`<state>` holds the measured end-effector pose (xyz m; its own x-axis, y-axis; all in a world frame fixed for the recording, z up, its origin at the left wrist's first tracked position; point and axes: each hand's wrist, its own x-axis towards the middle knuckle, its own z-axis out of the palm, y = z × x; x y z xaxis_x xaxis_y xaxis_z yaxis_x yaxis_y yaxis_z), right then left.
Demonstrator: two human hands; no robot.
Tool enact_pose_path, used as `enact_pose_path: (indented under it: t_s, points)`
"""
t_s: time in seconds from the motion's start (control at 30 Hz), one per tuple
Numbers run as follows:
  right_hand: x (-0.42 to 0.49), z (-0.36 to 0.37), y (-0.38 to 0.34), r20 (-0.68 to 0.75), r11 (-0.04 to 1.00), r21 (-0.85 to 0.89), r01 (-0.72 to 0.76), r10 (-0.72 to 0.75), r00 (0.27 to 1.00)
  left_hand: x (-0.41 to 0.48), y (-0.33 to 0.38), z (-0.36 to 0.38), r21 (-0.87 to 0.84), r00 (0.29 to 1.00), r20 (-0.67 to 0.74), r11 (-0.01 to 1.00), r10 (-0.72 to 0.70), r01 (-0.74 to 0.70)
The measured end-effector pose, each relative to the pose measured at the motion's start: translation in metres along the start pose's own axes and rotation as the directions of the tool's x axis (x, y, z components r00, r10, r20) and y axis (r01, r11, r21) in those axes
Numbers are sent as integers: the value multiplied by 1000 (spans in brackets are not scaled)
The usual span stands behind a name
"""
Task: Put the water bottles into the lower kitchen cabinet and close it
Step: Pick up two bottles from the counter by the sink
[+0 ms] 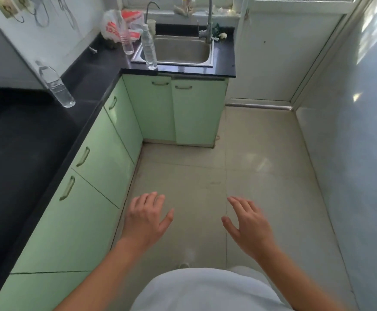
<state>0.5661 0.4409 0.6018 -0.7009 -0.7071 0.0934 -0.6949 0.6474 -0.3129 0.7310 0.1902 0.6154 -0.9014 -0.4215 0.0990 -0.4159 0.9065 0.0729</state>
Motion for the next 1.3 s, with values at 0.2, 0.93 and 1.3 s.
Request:
enact_pose_path:
  t_s: [0.2, 0.93, 1.3]
  points:
    - [80, 3, 36, -17, 999, -32, -43, 42, 999, 114, 2, 10, -29, 990, -51, 991, 131, -133]
    - [512, 58, -127, 274, 772, 36, 635, -619, 736, 300, -162, -17, 85, 816, -119, 813, -565, 576]
    - [638, 70, -171, 163, 789, 13, 614, -608, 777, 411, -264, 1, 31, 870, -178, 881, -460, 472]
